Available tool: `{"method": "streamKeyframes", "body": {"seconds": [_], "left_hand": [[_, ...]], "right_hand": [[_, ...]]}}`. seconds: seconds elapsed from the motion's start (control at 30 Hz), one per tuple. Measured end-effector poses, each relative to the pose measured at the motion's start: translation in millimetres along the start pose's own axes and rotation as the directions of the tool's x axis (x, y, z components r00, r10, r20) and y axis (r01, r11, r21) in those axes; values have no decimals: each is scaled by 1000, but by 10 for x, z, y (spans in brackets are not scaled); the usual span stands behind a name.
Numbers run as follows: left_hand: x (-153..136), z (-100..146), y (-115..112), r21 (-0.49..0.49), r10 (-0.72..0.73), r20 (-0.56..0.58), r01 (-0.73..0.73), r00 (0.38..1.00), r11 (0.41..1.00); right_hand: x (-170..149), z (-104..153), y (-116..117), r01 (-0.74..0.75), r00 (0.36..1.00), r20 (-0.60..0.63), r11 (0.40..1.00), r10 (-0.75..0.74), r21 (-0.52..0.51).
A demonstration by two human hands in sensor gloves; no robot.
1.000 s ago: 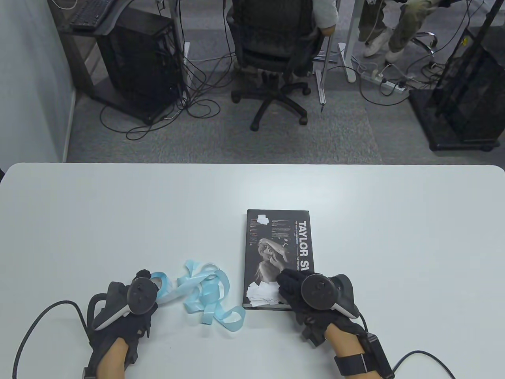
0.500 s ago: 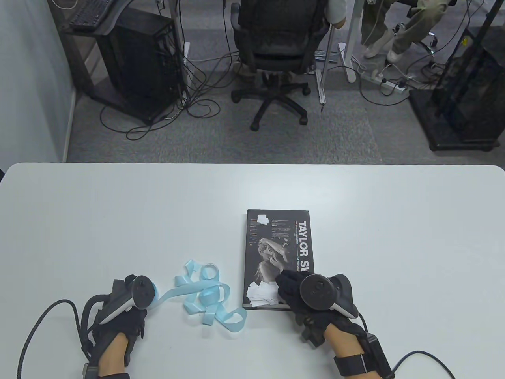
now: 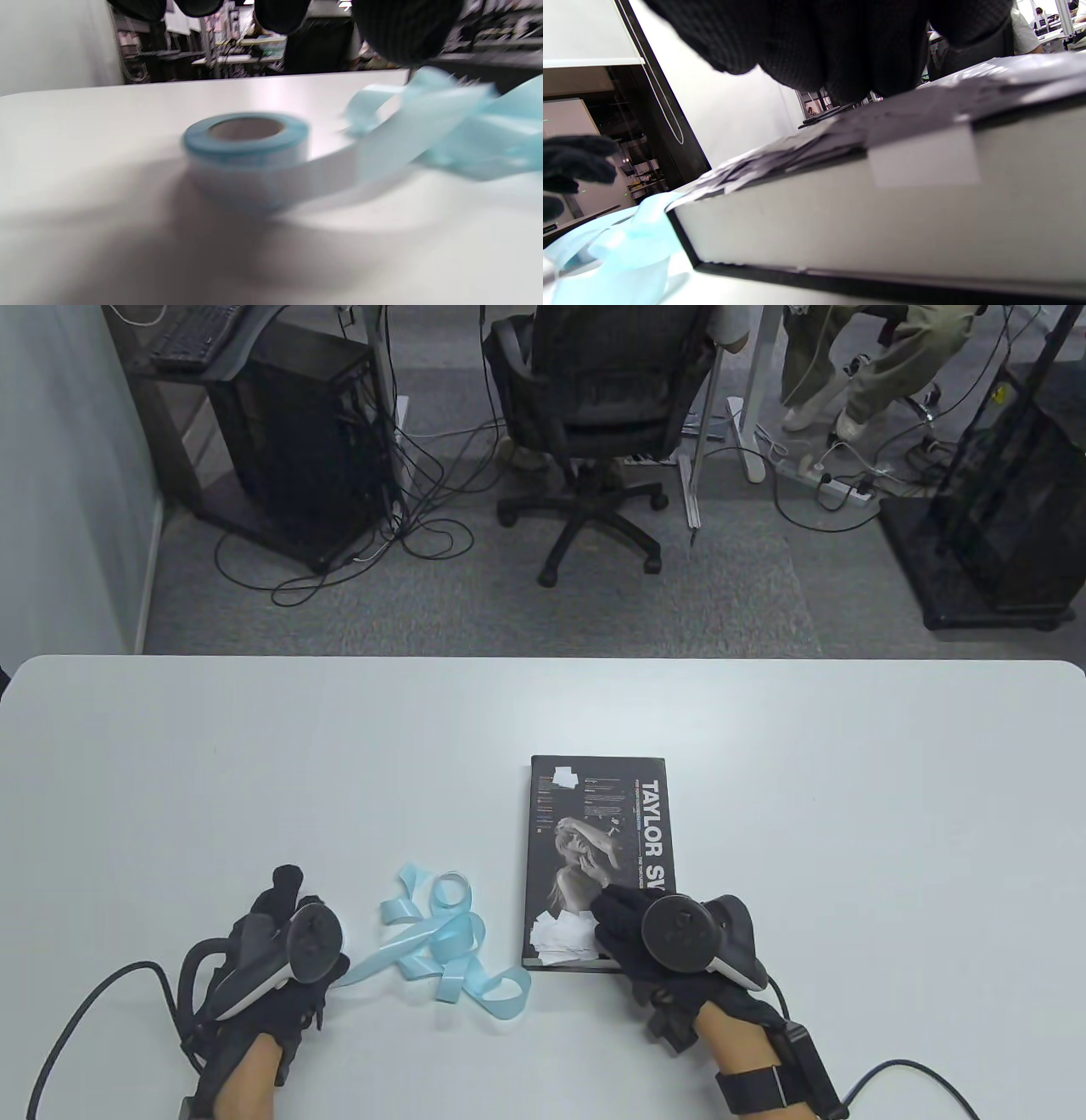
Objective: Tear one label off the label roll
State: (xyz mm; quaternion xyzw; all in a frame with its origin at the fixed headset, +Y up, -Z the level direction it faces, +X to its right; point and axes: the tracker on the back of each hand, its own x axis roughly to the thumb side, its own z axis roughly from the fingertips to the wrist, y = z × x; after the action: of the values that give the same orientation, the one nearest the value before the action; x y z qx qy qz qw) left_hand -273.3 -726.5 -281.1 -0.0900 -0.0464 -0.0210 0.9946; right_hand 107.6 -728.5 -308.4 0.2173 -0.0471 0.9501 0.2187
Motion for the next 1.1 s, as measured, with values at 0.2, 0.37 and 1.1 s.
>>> {"method": "streamKeyframes", "body": {"seconds": [0.2,0.37,1.1], "left_hand": [[476,54,21,28,75,227,-83,971,996],[942,73,-22,17,19,383,-28,923,999],[1283,61,-173,-64,-4,479,40,878,997]], "right_hand": [[186,-40,174,-4,999,42,998,2,61],[390,-107,368,-41,997,72,991,32,126],[122,-205,670,-142,960,-165,900,228,412]]}}
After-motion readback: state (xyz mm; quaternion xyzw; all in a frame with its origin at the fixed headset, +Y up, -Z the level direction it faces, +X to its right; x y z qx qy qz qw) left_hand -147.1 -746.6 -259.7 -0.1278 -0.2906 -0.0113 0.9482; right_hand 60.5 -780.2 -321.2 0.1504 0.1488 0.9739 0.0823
